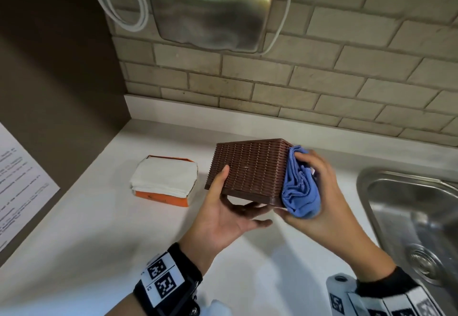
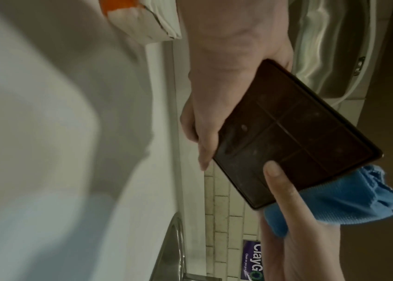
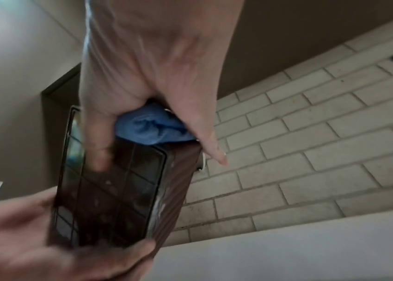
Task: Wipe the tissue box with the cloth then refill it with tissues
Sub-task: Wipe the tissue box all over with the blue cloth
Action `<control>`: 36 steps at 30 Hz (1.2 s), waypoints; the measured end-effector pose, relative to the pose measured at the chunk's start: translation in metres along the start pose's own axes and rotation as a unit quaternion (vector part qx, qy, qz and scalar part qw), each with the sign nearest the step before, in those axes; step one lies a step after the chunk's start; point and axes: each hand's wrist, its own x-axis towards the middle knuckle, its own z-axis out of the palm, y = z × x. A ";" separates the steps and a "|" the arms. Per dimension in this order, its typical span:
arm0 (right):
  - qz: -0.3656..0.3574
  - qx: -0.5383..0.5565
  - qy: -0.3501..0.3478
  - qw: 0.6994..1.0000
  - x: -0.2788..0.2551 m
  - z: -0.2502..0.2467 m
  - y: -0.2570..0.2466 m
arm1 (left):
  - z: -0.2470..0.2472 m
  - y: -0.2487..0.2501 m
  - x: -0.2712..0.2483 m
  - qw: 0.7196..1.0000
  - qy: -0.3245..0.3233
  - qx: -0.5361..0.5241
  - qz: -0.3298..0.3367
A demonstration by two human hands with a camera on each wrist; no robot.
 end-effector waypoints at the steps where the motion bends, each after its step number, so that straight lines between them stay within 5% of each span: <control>1: 0.004 0.013 0.011 1.000 0.001 -0.003 0.002 | -0.002 0.002 -0.001 0.999 0.008 0.038 -0.008; 6: 0.070 0.077 0.033 0.994 -0.003 -0.013 0.007 | -0.007 0.015 -0.009 0.963 0.050 0.264 0.032; 8: 0.085 0.076 0.040 0.993 -0.004 -0.017 0.009 | -0.005 0.020 -0.018 0.916 0.073 0.384 0.088; 10: 0.095 0.056 0.029 0.993 -0.005 -0.022 0.008 | -0.002 0.028 -0.025 0.799 0.084 0.570 0.171; 13: 0.082 0.034 -0.009 0.996 -0.005 -0.028 0.003 | 0.003 0.044 -0.027 0.562 0.036 0.777 0.282; 15: 0.063 0.031 -0.034 0.997 -0.003 -0.030 -0.001 | 0.011 0.054 -0.023 0.508 -0.003 0.813 0.285; 19: 0.059 0.051 -0.061 0.995 0.001 -0.032 -0.001 | 0.021 0.061 -0.014 0.532 -0.060 0.788 0.304; 22: 0.099 0.112 -0.104 0.983 0.003 -0.042 -0.004 | 0.014 0.053 -0.009 0.559 -0.038 0.764 0.320; 26: 0.140 0.076 0.032 0.987 0.006 -0.047 -0.013 | 0.002 0.045 -0.005 0.573 0.009 0.750 0.331; 29: -0.010 -0.106 0.095 0.990 0.018 -0.039 -0.042 | 0.004 0.040 -0.004 0.585 0.021 0.740 0.332; 32: -0.169 -0.322 -0.028 0.931 0.032 -0.009 -0.065 | 0.010 0.034 -0.002 0.592 -0.008 0.724 0.353; 34: -0.185 -0.436 -0.130 0.871 0.035 0.012 -0.064 | 0.012 0.031 -0.001 0.608 -0.020 0.707 0.360; 36: -0.181 -0.470 -0.176 0.846 0.035 0.015 -0.058 | 0.009 0.031 0.000 0.595 -0.005 0.707 0.382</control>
